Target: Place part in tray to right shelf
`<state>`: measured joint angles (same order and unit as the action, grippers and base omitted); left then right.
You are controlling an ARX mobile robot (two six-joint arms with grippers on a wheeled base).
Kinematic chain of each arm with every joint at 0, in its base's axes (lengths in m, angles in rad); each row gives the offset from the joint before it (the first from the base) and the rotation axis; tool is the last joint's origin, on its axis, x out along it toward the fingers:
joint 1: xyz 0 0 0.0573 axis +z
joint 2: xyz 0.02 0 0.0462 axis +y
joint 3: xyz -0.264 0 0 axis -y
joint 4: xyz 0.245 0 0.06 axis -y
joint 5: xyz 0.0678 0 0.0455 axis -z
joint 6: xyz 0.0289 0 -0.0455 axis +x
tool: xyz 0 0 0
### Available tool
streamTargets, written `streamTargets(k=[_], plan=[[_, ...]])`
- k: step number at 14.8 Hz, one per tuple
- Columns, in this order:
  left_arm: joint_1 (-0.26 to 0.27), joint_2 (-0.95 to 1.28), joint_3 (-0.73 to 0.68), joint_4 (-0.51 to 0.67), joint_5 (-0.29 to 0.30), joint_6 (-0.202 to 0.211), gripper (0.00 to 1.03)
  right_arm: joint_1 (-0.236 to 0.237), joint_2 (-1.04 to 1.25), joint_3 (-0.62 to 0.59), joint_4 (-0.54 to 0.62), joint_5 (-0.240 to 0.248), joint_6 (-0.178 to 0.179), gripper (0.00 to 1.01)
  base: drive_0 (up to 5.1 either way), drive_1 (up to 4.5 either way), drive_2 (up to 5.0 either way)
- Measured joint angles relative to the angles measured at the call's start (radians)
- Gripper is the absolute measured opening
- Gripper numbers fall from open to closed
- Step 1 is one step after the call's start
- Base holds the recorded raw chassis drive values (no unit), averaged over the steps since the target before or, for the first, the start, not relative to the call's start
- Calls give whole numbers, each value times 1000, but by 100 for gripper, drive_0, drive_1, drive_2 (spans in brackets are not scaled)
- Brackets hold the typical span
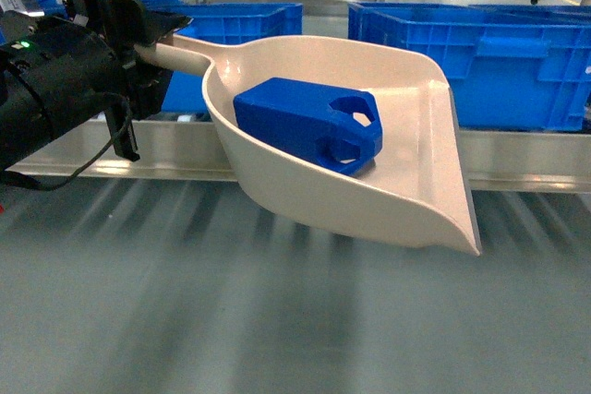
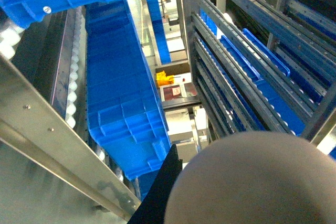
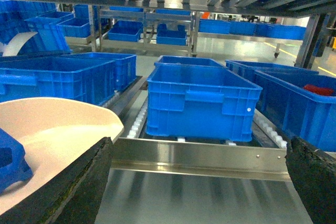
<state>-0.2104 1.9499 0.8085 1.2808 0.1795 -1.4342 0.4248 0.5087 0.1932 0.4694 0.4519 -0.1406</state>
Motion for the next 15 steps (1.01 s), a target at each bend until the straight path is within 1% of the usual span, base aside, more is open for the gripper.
streamTargets(k=[13, 15], plan=[[2, 0, 0, 2, 0, 1, 12, 0, 0, 0, 1, 0, 0, 98, 12, 413, -390], [3, 0, 0, -1, -1, 1, 12, 0, 0, 0, 3, 0, 0, 98, -6, 244, -256]])
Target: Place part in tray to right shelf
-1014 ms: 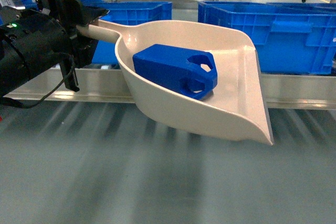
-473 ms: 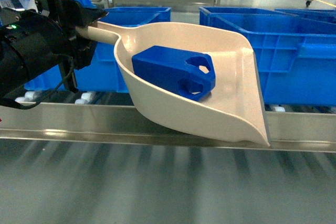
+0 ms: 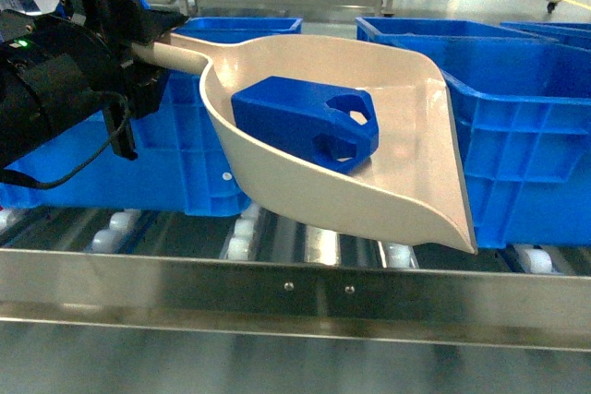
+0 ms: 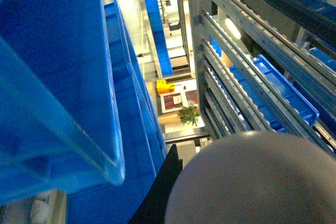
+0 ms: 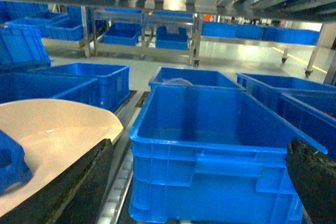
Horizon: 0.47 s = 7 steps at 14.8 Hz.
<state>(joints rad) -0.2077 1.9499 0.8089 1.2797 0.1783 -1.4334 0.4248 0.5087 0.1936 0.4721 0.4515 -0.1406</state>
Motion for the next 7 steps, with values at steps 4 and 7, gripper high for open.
streamTargets(k=[4, 7], plan=[[0, 0, 0, -1, 0, 0, 12, 0, 5, 0, -4, 0, 0, 98, 0, 0, 0], [0, 0, 0, 0, 1, 0, 12, 0, 4, 0, -4, 0, 0, 98, 0, 0, 0]])
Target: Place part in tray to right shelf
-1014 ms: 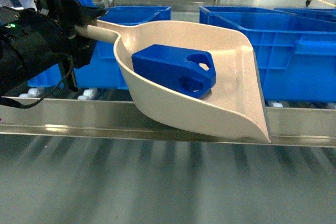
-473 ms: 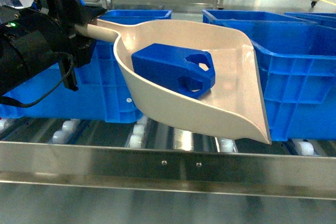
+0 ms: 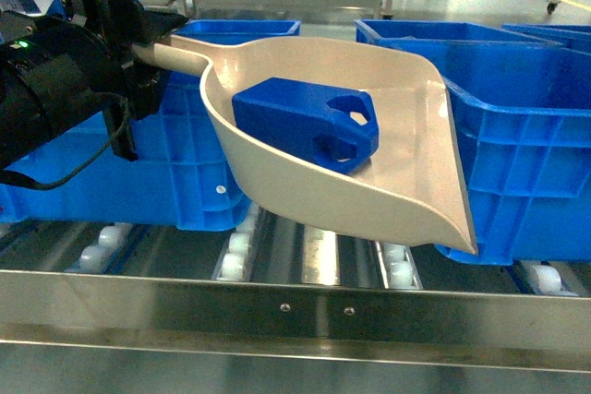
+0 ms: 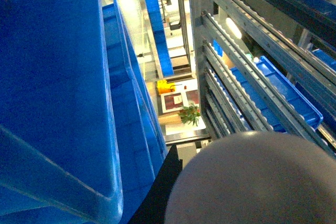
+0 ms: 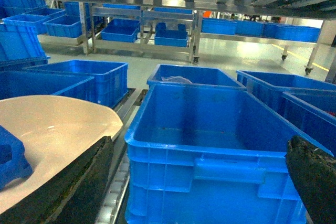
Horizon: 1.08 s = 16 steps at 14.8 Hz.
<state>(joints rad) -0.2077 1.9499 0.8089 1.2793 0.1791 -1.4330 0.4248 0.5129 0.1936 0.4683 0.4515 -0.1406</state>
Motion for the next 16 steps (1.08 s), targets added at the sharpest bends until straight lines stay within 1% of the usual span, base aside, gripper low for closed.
streamTargets(k=[16], plan=[[0, 0, 0, 0, 0, 0, 12, 0, 0, 0, 0, 0, 0, 98, 0, 0, 0]])
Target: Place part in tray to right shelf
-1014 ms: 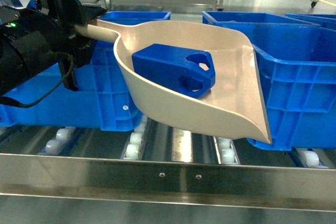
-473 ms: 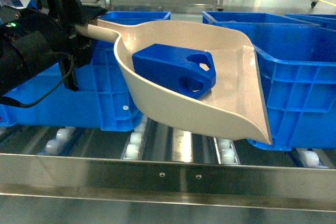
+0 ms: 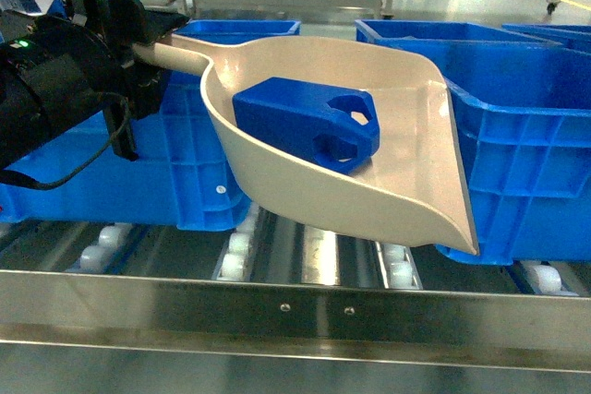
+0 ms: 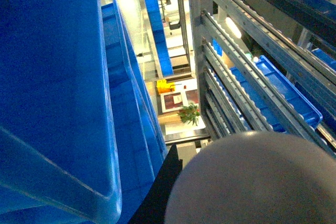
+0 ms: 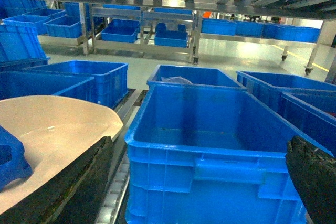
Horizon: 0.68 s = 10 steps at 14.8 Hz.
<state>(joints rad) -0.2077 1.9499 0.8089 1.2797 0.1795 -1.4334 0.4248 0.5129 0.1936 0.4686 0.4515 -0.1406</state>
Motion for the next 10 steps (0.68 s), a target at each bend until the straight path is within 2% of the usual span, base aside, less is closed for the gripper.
streamTargets(k=[10], plan=[[0, 0, 0, 0, 0, 0, 12, 0, 0, 0, 0, 0, 0, 98, 0, 0, 0]])
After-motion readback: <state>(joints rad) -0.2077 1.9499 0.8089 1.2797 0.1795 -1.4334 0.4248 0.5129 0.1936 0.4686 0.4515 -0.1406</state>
